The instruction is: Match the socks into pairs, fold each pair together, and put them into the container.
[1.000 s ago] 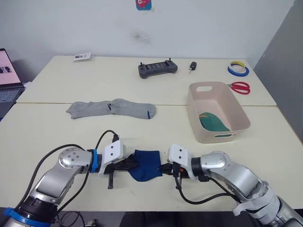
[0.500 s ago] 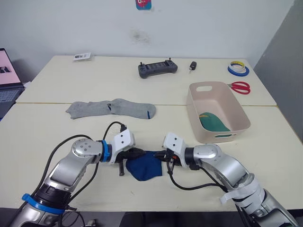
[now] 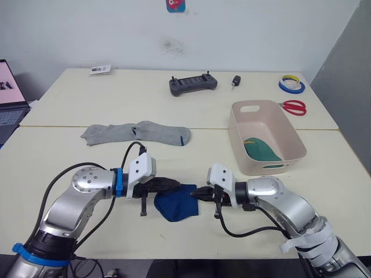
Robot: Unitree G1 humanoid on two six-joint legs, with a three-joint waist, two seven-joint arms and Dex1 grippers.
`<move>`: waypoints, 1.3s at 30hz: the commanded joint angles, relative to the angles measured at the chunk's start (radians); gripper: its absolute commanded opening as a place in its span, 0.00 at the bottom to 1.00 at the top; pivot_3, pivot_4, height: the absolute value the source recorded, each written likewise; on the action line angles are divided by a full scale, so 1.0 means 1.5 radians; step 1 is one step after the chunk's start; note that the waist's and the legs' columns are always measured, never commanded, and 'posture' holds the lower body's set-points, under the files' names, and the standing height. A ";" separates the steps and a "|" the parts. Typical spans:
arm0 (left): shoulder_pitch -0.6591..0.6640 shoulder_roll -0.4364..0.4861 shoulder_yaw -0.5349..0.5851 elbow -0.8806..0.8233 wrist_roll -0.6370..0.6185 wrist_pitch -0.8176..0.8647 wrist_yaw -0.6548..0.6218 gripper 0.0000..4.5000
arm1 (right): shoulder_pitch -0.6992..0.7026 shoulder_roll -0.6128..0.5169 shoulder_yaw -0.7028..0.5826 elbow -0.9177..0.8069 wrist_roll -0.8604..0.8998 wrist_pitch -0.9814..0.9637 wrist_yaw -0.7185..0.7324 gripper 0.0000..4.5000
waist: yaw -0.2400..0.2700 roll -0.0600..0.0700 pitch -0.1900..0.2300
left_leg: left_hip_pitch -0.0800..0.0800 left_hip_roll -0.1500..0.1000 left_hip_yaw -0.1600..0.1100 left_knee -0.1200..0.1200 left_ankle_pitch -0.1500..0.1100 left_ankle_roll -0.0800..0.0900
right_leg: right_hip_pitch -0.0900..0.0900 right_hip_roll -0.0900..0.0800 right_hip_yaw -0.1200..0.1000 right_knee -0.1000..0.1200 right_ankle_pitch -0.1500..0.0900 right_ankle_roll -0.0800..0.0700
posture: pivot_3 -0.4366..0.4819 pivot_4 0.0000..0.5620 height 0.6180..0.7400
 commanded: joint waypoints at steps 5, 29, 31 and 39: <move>0.032 0.030 -0.043 0.058 0.094 -0.062 -0.010 0.00 | -0.003 -0.006 0.063 0.000 -0.038 -0.033 0.026 0.00 | 0.001 0.000 0.000 | 0.000 0.000 0.000 0.000 0.000 0.000 | 0.000 0.000 0.000 0.000 0.000 0.000 | 0.48 0.27 1.00; 0.083 0.015 -0.063 0.084 0.130 -0.108 0.019 0.00 | -0.009 0.141 -0.213 -0.072 0.190 0.521 -0.197 1.00 | 0.001 0.004 -0.002 | 0.001 -0.001 0.001 0.000 0.000 0.000 | 0.001 0.000 0.000 0.000 0.000 0.000 | 0.48 0.27 1.00; 0.084 0.015 -0.063 0.082 0.130 -0.107 0.020 0.00 | -0.016 0.164 -0.217 -0.057 0.196 0.534 -0.210 1.00 | 0.001 0.004 -0.003 | 0.001 0.000 0.000 0.000 0.000 0.000 | 0.001 0.000 0.000 0.000 0.000 0.000 | 0.48 0.27 1.00; 0.087 0.008 -0.066 0.077 0.131 -0.106 0.027 0.00 | -0.037 0.248 -0.205 -0.012 0.203 0.560 -0.245 1.00 | 0.000 0.006 -0.005 | 0.001 0.000 0.000 -0.001 0.000 0.000 | 0.001 0.000 0.001 0.000 0.000 0.000 | 0.48 0.27 1.00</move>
